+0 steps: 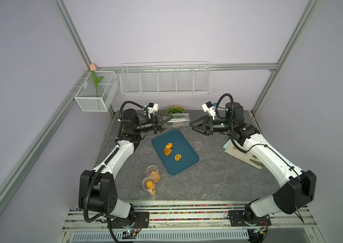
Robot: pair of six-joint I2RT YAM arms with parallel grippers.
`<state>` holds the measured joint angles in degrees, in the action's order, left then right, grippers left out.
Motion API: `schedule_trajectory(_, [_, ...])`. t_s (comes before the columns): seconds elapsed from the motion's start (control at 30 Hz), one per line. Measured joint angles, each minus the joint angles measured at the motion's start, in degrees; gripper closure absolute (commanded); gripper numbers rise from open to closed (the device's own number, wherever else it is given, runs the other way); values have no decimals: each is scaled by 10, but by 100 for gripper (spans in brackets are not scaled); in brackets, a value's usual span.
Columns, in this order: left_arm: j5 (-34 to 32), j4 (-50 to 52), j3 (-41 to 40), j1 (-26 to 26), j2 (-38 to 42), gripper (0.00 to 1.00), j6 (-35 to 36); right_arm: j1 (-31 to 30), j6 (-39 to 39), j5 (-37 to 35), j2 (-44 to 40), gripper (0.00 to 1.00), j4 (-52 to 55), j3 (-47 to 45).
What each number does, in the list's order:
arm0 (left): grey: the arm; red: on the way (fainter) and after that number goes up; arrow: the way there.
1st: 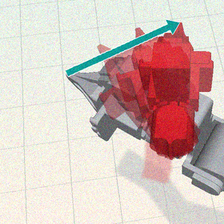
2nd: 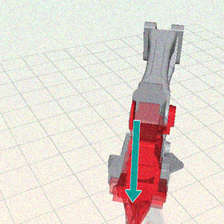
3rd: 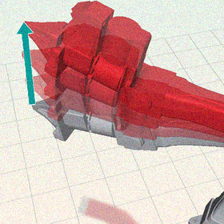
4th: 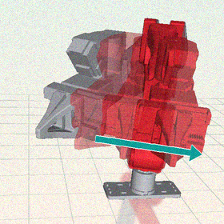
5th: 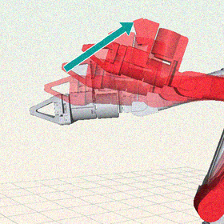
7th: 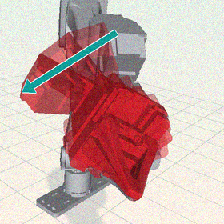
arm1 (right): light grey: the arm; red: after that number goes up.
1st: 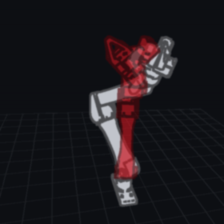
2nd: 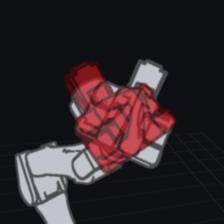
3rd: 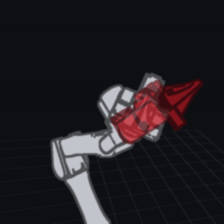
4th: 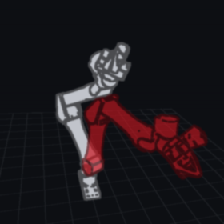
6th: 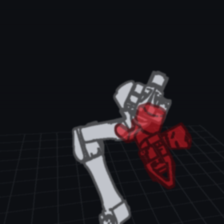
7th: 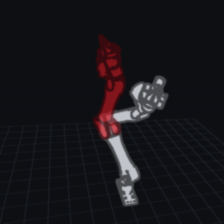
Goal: Pour the cookies out of the jar
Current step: Place the jar at the center of the board.
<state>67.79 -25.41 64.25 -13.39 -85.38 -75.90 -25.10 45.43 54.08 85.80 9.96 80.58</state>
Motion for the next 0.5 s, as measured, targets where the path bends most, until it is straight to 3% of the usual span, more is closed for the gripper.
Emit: schedule_trajectory(0.5, [9,-37,-5,-50,0,39,-29,-16,31,13,34,8,-36,21])
